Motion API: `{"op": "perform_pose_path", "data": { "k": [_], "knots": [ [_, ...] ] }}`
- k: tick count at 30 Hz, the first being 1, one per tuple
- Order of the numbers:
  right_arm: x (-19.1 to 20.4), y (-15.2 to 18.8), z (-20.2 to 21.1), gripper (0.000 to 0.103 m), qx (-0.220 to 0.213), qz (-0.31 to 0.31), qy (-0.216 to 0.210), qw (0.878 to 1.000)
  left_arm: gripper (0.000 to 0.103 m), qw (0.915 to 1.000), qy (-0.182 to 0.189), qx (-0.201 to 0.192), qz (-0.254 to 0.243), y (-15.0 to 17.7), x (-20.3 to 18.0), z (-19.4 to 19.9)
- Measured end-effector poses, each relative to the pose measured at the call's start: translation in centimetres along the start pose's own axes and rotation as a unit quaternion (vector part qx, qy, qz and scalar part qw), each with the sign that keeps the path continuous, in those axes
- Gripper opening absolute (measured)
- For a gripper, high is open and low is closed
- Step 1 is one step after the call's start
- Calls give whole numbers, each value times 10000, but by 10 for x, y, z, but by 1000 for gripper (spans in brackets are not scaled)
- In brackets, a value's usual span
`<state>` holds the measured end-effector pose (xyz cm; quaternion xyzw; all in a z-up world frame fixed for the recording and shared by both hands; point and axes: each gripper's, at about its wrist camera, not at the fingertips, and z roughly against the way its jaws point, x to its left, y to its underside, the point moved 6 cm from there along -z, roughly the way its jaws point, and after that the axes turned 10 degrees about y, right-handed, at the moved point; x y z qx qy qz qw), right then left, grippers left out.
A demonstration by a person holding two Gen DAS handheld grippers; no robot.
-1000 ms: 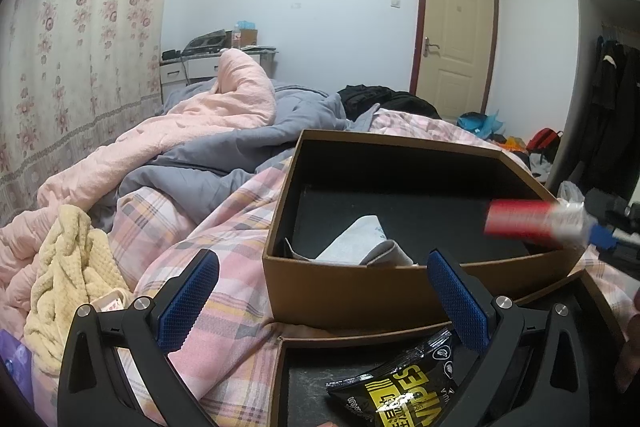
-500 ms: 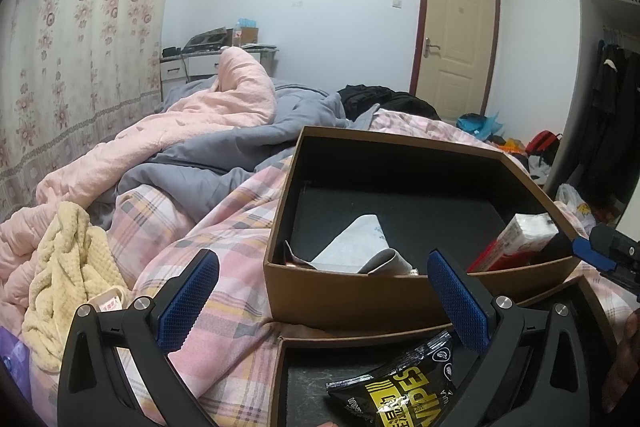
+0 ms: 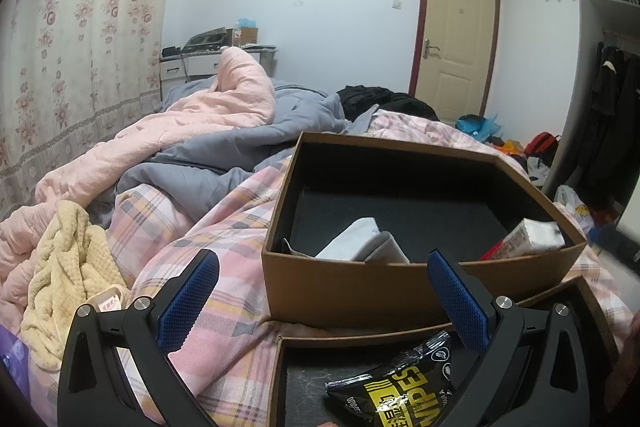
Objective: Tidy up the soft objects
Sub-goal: 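Open the right gripper and withdraw it from the box, then grasp the black SHOE SHINE WIPES pack with the left gripper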
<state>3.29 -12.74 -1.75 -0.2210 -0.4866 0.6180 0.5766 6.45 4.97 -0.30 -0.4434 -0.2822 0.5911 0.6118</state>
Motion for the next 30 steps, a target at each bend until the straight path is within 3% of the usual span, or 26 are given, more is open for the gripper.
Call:
{"op": "perform_pose_path", "data": {
  "k": [2,4,6,8,10,13,18,24,30],
  "knots": [
    [4,-11,21,75,-527,224,132,9983,103,10000,-34,19,-38,2,0,-2],
    [8,-19,43,97,-1059,659,470,9911,103,9999,-63,35,-84,2,1,-3],
    [11,-19,58,102,-1484,1178,857,9781,103,9999,-57,32,-80,3,0,-2],
    [4,-17,63,102,-1762,1100,1092,9721,103,9999,-58,30,-124,4,-1,-2],
    [-6,-10,54,102,-1639,962,999,9767,103,9999,-87,38,-131,3,-1,-1],
    [-17,-4,32,102,-1224,884,1239,9807,103,10000,-29,-39,40,0,2,5],
    [-5,-2,44,102,-1594,1109,1352,9716,103,9987,102,90,489,-3,8,27],
    [0,-3,45,102,-1705,1231,1463,9666,103,9931,298,1041,440,5,-4,32],
    [-9,-5,46,102,-1668,991,1360,9715,103,9841,795,1582,140,17,-38,34]
  ]
}}
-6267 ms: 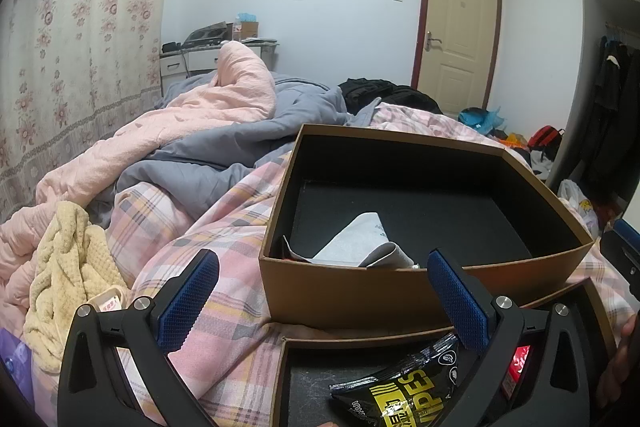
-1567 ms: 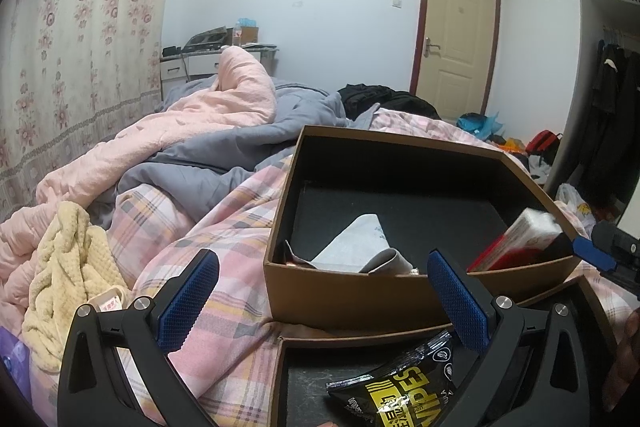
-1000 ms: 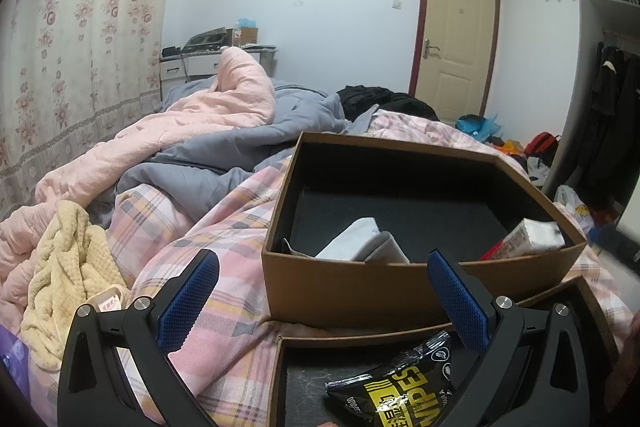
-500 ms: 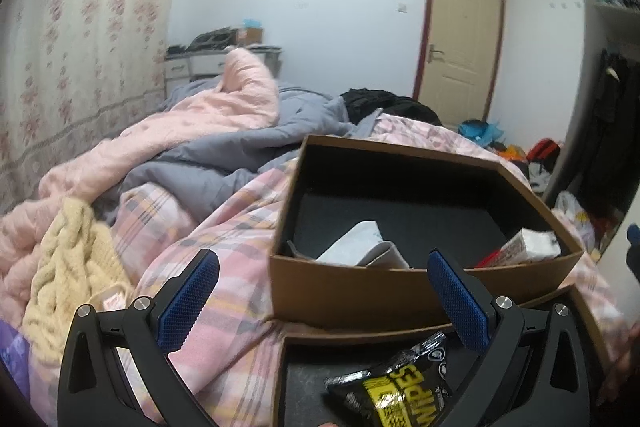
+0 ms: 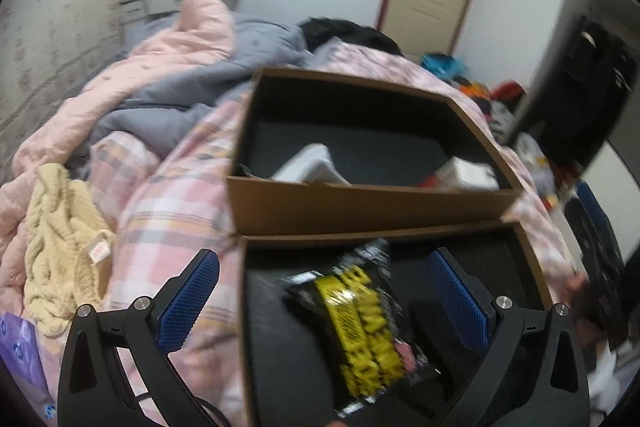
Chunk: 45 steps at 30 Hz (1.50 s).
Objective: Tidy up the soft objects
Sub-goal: 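Grasp the black SHOE SHINE WIPES pack with the left gripper, then lift the wipes pack and drop it into the other compartment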
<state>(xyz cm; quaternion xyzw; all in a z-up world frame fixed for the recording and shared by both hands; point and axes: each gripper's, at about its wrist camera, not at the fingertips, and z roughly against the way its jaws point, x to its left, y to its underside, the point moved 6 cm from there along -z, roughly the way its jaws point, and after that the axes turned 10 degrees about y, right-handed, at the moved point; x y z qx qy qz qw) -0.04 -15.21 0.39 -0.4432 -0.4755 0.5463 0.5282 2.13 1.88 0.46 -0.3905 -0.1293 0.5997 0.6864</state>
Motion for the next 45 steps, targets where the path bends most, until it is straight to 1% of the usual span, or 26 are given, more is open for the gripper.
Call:
{"op": "perform_pose_path", "data": {
  "k": [2,5,7,8,9,11,15,20,23,30,33,34,35,36,37,38,42,45],
  "knots": [
    [0,1,0,102,21,-41,-10,10000,103,9994,166,274,-113,5,-10,-7],
    [5,3,2,102,24,-13,-12,10000,103,9959,306,830,-195,19,-20,-25],
    [6,3,2,102,23,21,-5,10000,103,9929,214,1119,-329,28,-26,-34],
    [7,4,2,102,25,37,0,10000,103,9910,33,1272,-427,33,-28,-38],
    [8,4,2,102,31,53,2,10000,103,9896,-92,1339,-520,36,-31,-40],
    [8,4,2,102,51,62,13,10000,103,9884,-174,1374,-621,39,-35,-44],
    [7,4,1,102,64,52,13,10000,103,9873,-229,1474,-555,46,-38,-51],
    [6,4,0,102,63,67,17,10000,103,9818,-339,1843,-297,57,-32,-64],
    [6,4,0,102,70,63,17,10000,103,9812,-407,1882,-124,60,-27,-66],
    [6,4,0,102,69,62,16,10000,103,9792,-344,1996,-106,63,-32,-63],
    [6,4,0,102,77,69,25,9999,102,9814,-142,1913,62,59,-26,-62],
    [6,4,0,102,82,73,25,9999,94,9824,-78,1861,122,57,-25,-60],
    [7,5,0,102,82,77,27,9999,79,9831,-141,1819,142,56,-23,-58],
    [6,5,0,102,81,79,27,9999,72,9833,-218,1801,120,55,-22,-56],
    [6,5,0,102,82,76,26,9999,54,9834,-223,1799,95,55,-24,-54],
    [7,5,0,102,85,74,27,9999,47,9833,-246,1802,93,53,-23,-53],
    [6,5,0,102,82,79,32,9999,45,9854,-137,1691,137,50,-16,-45],
    [6,6,0,102,83,84,44,9999,45,9888,-174,1478,88,47,-13,-31]
  ]
}}
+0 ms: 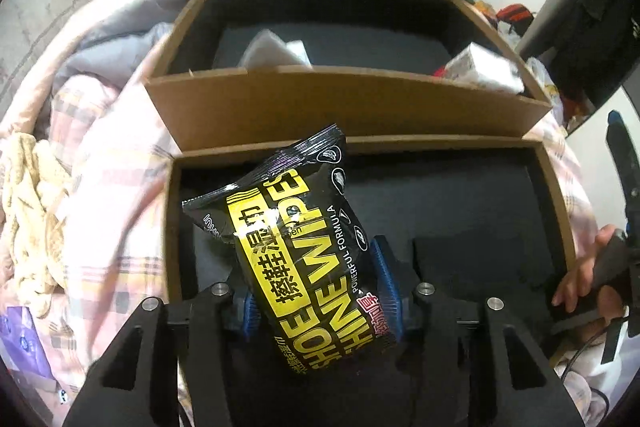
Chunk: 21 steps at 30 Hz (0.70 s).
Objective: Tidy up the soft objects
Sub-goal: 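Lift the wipes pack and drop it into the other compartment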
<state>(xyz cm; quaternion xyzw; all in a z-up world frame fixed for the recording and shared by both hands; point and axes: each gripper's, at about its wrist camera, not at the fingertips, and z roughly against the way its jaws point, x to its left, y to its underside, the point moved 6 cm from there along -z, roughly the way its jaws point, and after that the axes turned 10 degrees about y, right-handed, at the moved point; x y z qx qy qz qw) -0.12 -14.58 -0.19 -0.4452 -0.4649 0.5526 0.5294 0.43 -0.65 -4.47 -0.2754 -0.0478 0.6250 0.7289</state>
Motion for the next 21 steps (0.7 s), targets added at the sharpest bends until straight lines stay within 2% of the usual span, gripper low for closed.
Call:
{"op": "perform_pose_path", "data": {
  "k": [6,10,13,17,21],
  "knots": [
    [0,1,-1,102,4,8,1,10000,45,9971,137,-730,-153,-3,-5,35],
    [-1,2,-1,102,8,9,19,10000,45,9922,46,-1198,-352,-20,-10,59],
    [-3,2,-1,102,11,-14,20,10000,45,9879,26,-1489,-426,-39,-12,75],
    [-3,3,0,102,16,-21,21,10000,45,9837,248,-1768,-221,-80,3,80],
    [-4,3,0,102,15,-6,28,10000,45,9827,465,-1790,127,-114,17,58]
  ]
}}
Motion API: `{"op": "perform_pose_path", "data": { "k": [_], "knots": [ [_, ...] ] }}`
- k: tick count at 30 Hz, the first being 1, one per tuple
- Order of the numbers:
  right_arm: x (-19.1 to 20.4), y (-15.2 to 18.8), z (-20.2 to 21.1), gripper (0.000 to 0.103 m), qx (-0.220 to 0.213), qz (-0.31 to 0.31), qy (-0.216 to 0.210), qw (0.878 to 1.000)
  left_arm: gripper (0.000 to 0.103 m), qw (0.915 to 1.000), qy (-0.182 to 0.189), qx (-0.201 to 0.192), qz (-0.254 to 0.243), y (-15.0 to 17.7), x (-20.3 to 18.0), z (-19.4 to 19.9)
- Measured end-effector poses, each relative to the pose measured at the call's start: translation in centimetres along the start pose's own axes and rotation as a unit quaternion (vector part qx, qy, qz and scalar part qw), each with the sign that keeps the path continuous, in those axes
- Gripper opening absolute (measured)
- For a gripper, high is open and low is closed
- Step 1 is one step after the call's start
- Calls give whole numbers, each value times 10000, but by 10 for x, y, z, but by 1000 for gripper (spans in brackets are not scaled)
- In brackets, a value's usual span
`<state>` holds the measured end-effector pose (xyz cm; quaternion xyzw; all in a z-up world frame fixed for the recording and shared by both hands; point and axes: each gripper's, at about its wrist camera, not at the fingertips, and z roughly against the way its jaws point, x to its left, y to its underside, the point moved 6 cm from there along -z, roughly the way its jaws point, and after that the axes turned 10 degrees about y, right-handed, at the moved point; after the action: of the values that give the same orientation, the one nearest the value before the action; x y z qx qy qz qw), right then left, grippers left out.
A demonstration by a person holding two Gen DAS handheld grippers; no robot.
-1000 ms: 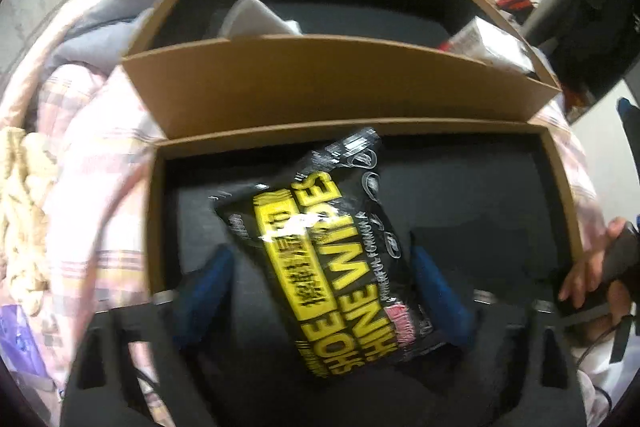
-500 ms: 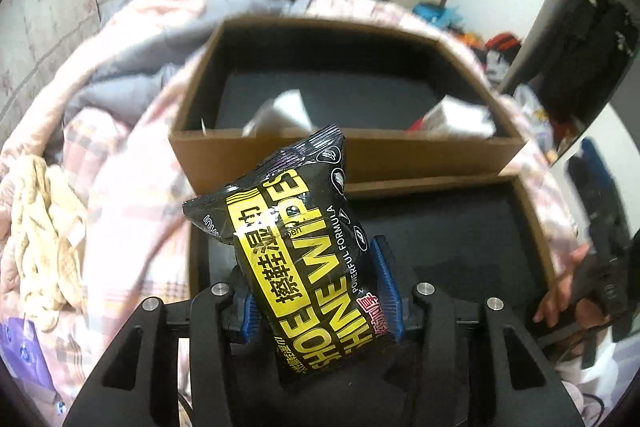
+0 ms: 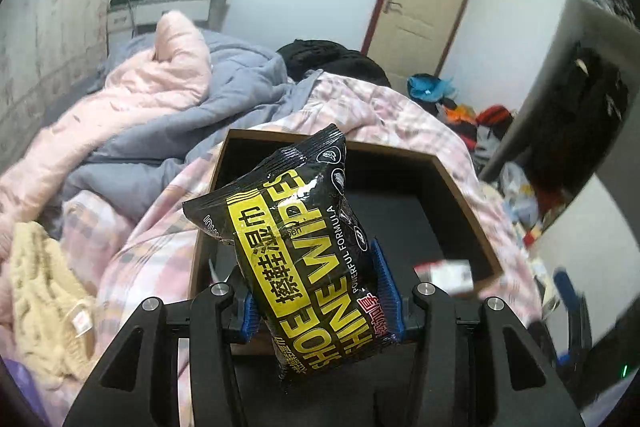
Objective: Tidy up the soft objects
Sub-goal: 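Lift the wipes pack and drop it into the other compartment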
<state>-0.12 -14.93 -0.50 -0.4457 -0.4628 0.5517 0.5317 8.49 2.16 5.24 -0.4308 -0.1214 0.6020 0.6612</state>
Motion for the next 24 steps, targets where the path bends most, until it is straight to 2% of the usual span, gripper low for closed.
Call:
{"op": "perform_pose_path", "data": {
  "k": [5,7,11,15,19,24],
  "knots": [
    [0,-1,0,102,1,-4,-1,10000,45,9984,-409,338,213,-8,26,-41],
    [-1,-1,0,102,2,-3,-2,10000,45,9975,-451,428,322,-6,34,-51],
    [0,-1,0,102,3,-1,0,10000,46,9970,-505,497,295,3,37,-56],
    [0,-1,0,102,4,-2,1,10000,49,9978,-551,374,72,3,33,-53],
    [0,-1,0,102,3,-3,-4,10000,75,9988,-460,151,-8,-3,27,-40],
    [0,-1,0,102,5,0,2,10000,76,9995,-265,-108,-100,-3,17,-16]
  ]
}}
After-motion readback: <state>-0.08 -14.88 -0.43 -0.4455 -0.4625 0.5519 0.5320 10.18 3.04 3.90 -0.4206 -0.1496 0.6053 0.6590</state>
